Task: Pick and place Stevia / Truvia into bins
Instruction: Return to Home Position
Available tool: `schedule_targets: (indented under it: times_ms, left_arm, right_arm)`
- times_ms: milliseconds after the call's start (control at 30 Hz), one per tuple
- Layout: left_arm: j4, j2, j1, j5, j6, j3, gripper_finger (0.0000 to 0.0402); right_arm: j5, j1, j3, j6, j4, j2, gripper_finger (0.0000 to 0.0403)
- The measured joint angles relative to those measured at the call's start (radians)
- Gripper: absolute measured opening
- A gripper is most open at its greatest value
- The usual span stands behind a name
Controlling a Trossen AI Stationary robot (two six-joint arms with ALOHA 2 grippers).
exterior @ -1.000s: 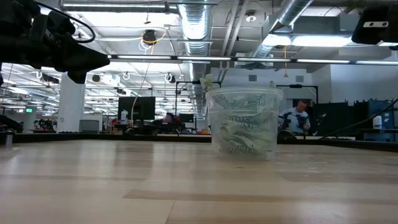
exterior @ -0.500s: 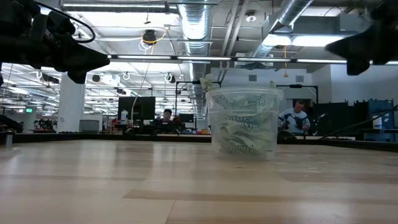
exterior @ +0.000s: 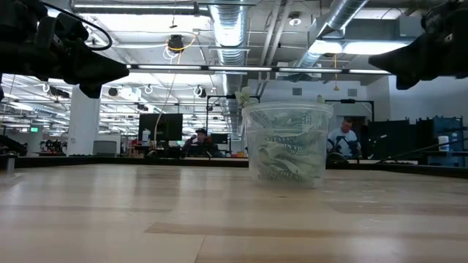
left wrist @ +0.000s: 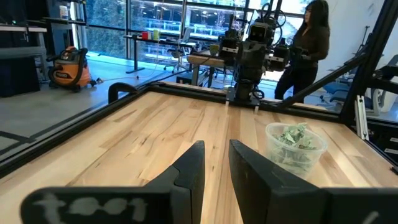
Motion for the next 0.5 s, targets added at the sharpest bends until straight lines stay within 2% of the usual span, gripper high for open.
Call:
schedule_targets:
  times_ms: [167, 367, 500]
  left_arm:
    - [0.000, 0.000, 0.000, 0.000, 0.000, 0.000, 0.0061]
    - [0.000, 0.000, 0.000, 0.000, 0.000, 0.000, 0.0061]
    - [0.000, 0.000, 0.000, 0.000, 0.000, 0.000, 0.0061]
  right_arm:
    - [-0.263, -0.132, 0.000, 0.041, -0.022, 0.004, 0.0000]
    - [-0.507, -0.239, 0.000, 0.074, -0.059, 0.028, 0.0000]
    - [-0.546, -0.269, -0.001, 0.071, -0.055, 0.039, 0.0000]
